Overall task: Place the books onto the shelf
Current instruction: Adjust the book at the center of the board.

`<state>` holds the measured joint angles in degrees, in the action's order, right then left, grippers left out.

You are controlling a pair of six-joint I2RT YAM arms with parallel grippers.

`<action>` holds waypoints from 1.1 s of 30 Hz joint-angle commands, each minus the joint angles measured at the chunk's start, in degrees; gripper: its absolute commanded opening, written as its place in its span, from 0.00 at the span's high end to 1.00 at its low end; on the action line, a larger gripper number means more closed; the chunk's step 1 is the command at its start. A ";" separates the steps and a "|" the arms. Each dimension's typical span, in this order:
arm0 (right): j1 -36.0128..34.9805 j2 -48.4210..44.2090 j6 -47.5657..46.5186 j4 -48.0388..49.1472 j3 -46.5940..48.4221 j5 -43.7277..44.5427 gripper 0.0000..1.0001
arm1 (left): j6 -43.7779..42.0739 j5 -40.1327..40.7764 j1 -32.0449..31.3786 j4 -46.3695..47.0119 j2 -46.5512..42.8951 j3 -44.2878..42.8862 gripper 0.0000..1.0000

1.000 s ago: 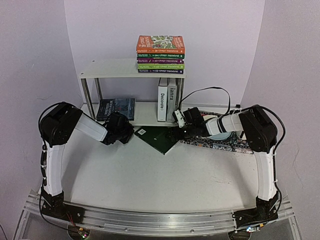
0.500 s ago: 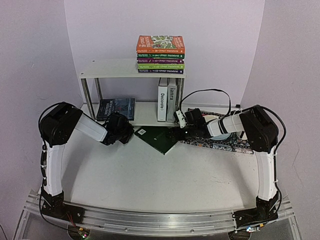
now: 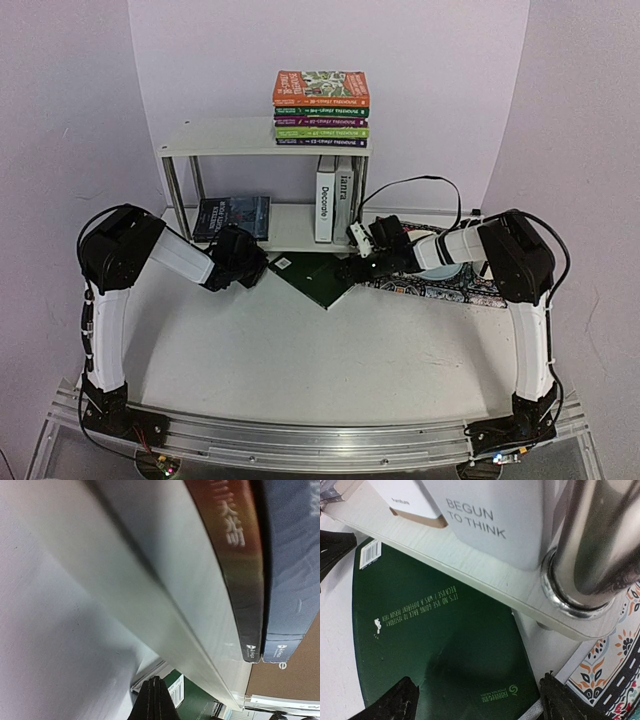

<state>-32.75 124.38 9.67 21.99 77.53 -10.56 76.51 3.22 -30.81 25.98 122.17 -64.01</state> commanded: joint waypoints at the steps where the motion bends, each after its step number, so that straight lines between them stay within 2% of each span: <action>1: 1.20 2.97 1.93 -4.88 0.89 -3.31 0.16 | 1.40 -3.02 -0.13 -2.49 0.32 -0.15 1.00; 8: 1.08 0.12 4.71 -3.40 -2.66 -9.72 0.21 | 1.20 -4.75 -0.14 -2.51 0.79 -0.95 1.00; 12: 0.45 -2.50 5.25 -2.74 -4.90 -11.89 0.30 | 0.25 -4.81 -0.15 -2.51 1.09 -1.50 1.00; 17: -0.32 -4.04 4.84 -3.79 -5.17 -11.43 0.31 | -1.68 -4.05 0.05 -2.51 1.46 -2.58 1.00; 24: -3.08 -5.57 5.35 -4.69 -5.71 -12.62 0.35 | -2.32 -7.17 -0.49 -2.51 2.26 -3.27 1.00; 33: -10.71 -12.04 7.21 -5.11 -11.37 -9.25 0.35 | -1.35 -7.45 -4.23 -2.51 -2.64 4.18 1.00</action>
<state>-39.89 118.21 15.39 19.28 68.88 -20.33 74.62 -0.29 -32.59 25.98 122.34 -64.30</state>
